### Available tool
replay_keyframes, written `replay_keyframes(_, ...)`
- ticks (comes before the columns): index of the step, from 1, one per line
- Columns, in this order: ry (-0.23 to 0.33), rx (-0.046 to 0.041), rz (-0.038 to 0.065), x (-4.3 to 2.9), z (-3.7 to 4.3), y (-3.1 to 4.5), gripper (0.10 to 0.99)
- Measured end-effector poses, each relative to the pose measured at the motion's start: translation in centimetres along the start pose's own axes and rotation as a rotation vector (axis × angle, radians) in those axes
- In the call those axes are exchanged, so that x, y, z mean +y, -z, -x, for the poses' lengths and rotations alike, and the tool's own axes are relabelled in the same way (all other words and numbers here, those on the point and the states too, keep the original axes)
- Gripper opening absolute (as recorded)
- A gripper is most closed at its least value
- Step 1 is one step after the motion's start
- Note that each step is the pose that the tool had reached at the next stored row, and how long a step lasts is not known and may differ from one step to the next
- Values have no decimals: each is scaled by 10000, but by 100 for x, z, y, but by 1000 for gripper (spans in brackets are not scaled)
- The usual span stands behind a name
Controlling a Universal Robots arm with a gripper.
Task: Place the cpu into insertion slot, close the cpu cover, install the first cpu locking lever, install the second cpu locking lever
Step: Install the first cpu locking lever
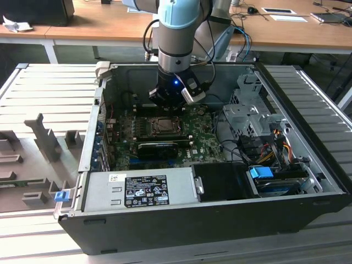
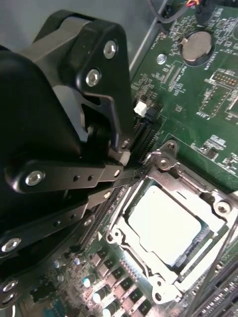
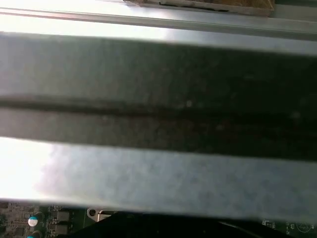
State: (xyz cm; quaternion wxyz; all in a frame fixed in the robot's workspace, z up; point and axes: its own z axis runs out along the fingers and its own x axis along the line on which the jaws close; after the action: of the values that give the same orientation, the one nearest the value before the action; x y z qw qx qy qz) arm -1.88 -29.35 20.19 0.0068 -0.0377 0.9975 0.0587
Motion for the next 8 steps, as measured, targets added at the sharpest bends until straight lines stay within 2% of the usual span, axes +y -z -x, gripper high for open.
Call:
replay_keyframes(5,1,-1,0,0,0,5,106)
replay_keyframes(8,0,-1,1,6,1,60,106)
